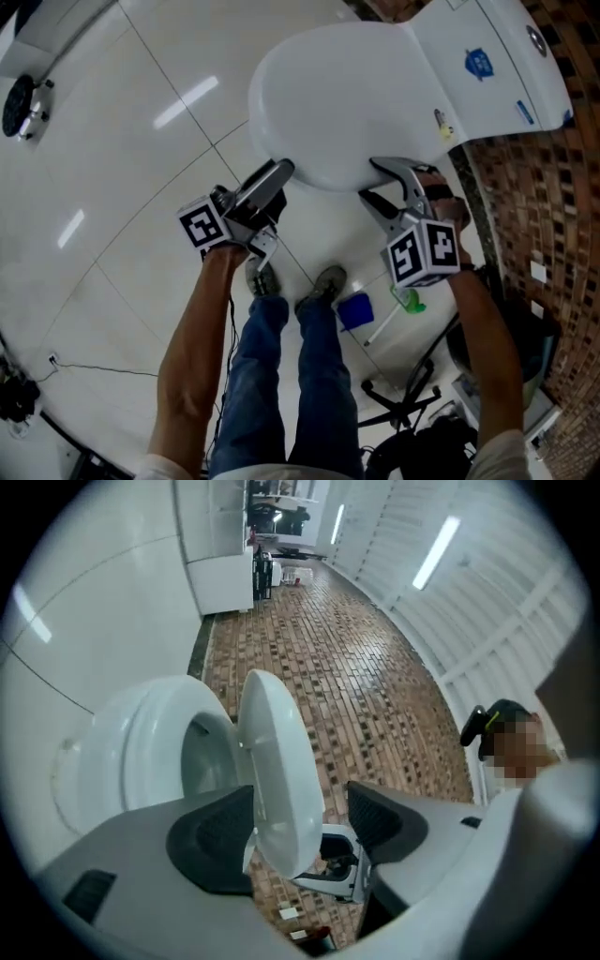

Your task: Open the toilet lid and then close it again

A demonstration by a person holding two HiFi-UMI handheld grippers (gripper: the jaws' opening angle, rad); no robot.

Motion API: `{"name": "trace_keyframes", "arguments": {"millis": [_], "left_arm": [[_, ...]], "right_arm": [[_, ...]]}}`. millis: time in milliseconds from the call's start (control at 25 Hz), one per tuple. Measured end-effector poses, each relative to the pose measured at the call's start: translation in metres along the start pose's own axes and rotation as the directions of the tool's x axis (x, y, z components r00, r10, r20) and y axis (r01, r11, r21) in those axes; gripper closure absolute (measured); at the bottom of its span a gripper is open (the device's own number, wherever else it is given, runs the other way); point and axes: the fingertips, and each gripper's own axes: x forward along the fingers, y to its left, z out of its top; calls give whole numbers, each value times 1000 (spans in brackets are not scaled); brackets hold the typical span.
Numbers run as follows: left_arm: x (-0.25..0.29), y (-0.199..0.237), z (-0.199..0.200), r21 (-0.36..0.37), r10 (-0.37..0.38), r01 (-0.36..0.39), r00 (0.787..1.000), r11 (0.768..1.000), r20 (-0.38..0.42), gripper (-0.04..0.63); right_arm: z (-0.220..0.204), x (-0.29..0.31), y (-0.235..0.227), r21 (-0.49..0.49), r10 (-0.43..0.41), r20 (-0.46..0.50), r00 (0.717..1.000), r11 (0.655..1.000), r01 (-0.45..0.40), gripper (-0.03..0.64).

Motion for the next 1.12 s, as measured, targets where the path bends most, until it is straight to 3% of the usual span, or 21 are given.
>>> {"name": "trace_keyframes", "arguments": {"millis": [80, 120, 200, 360, 480, 600, 720, 840, 1000, 1120], "left_arm": [[9, -4, 1, -35, -50, 50, 999, 998, 6, 329], [11, -5, 2, -42, -61, 61, 998, 997, 12, 432], [12, -9, 3, -47, -70, 71, 997, 996, 15, 514], [21, -29, 7, -29, -100, 100, 995, 995, 5, 530], [38, -59, 9, -7, -124, 123, 992, 992, -18, 543], [73, -103, 9, 51, -136, 142, 985, 989, -104, 561], [126, -144, 7, 131, -85, 116, 973, 985, -216, 561], [186, -173, 5, 144, -22, 65, 959, 987, -282, 557], [262, -202, -1, 125, 96, -62, 953, 990, -288, 557], [310, -208, -13, 196, 229, -181, 937, 964, -263, 558]], "right_arm": [[-1, 1, 0, 8, -1, 9, 1000, 1000, 1, 359], [-1, 1, 0, 13, -3, 14, 1000, 1000, 3, 359], [0, -3, -1, 26, -12, 27, 1000, 1000, 11, 359], [3, -17, -9, 68, -48, 61, 997, 997, 44, 357], [5, -42, -20, 112, -131, 87, 988, 986, 121, 357], [3, -86, -24, 149, -216, 94, 972, 968, 201, 357], [-9, -136, -16, 217, -263, 84, 961, 946, 240, 357], [-26, -182, -10, 304, -324, 48, 945, 906, 295, 357], [-52, -243, -11, 423, -420, -7, 907, 821, 384, 357], [-77, -289, -5, 500, -444, -31, 895, 769, 399, 357]]}}
